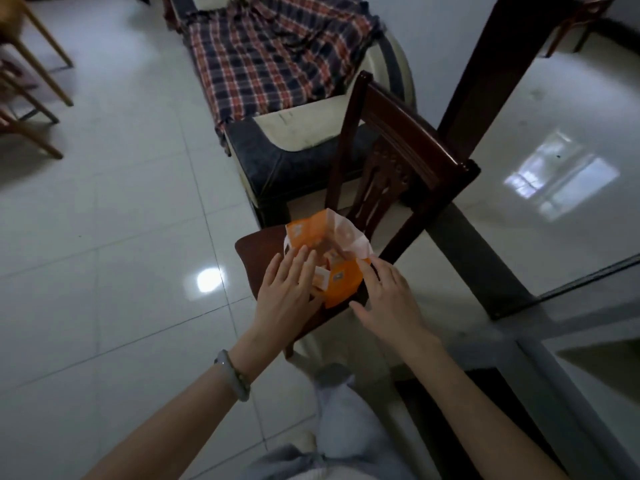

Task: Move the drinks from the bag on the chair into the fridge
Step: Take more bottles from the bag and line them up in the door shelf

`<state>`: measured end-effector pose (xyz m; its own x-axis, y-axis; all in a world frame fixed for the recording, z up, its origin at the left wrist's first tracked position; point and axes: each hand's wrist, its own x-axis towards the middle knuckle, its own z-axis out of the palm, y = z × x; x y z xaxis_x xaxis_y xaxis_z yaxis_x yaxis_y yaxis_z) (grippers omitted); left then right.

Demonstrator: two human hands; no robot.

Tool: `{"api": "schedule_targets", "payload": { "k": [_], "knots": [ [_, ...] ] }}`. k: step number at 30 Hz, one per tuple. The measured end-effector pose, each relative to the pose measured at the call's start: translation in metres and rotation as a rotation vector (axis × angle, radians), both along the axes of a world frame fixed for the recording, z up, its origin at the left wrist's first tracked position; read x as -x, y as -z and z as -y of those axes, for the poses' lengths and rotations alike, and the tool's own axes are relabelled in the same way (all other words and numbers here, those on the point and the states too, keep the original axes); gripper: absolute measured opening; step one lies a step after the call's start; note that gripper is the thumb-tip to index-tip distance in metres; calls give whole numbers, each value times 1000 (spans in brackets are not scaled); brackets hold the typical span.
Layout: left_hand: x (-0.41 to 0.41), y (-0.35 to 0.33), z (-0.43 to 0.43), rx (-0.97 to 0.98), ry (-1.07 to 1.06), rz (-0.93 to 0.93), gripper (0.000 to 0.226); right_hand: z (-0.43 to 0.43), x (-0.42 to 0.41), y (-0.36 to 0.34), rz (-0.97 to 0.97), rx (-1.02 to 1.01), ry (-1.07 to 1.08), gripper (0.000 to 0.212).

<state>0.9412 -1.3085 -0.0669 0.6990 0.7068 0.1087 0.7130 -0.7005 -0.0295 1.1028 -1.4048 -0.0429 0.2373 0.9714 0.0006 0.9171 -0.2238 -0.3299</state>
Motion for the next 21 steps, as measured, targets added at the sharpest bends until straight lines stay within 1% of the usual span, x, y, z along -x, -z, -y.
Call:
{"api": "schedule_targets", "payload": {
  "k": [7,13,18,21],
  "knots": [
    [-39,39,-81,123,-120,-78,76,-98,-55,35,-84,122,-50,68],
    [-50,84,-131,239,-218,-106,71,-176,-80,93,-211,231,-77,60],
    [-59,129,-174,313,-223,-78,68,-240,-65,169,-164,355,-125,50],
    [-62,162,-196,381,-228,-39,67,-267,-56,213,-121,420,-101,51]
  ]
}}
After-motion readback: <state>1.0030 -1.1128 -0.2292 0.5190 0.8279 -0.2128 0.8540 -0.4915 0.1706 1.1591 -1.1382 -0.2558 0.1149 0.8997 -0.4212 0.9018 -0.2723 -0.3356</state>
